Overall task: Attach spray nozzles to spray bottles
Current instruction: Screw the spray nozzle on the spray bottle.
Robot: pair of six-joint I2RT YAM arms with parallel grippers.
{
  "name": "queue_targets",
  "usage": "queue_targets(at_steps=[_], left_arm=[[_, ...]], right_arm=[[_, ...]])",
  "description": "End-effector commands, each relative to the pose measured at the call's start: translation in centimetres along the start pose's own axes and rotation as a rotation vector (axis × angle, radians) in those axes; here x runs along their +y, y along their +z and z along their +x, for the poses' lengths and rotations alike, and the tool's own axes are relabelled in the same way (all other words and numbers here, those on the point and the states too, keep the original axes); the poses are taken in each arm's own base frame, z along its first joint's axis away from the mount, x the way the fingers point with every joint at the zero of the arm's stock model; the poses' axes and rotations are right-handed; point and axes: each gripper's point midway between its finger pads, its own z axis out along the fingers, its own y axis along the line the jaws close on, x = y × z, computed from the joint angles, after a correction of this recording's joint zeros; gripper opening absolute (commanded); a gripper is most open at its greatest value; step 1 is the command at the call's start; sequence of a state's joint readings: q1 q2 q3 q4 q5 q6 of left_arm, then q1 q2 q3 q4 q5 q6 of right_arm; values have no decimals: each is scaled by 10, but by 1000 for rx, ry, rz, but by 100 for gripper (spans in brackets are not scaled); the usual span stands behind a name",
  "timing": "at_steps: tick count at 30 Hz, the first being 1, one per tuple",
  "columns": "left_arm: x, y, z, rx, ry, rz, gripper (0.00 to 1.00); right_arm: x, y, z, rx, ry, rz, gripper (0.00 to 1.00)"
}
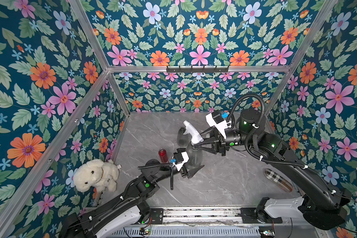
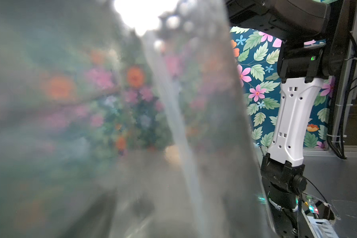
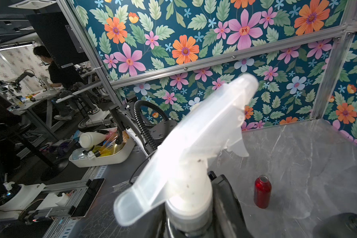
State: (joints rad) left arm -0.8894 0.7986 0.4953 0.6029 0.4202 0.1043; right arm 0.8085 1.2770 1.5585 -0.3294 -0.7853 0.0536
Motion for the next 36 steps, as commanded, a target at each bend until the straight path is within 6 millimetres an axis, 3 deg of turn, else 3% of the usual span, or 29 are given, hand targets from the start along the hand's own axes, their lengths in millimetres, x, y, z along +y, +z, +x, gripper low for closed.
queue_targets(at_steps=[1,8,19,26,36], left_arm=[[8,-1,-17,-61,21,-39,0],[23,-4,-25,-88,24,-128,0],[40,-2,-34,-77,67,-218,0],[47,-1,-35,-61,103,-255,0],[47,-1,-35,-56,117,-254,0]], right_arm=[[0,0,-2,-24,-43,35,32],[-6,3,8,-63,-77,170,27],[-17,29,33,59,-115,418,33],[-33,44,42,105,-161,669,34],[-32,49,37,91,-205,721,37]])
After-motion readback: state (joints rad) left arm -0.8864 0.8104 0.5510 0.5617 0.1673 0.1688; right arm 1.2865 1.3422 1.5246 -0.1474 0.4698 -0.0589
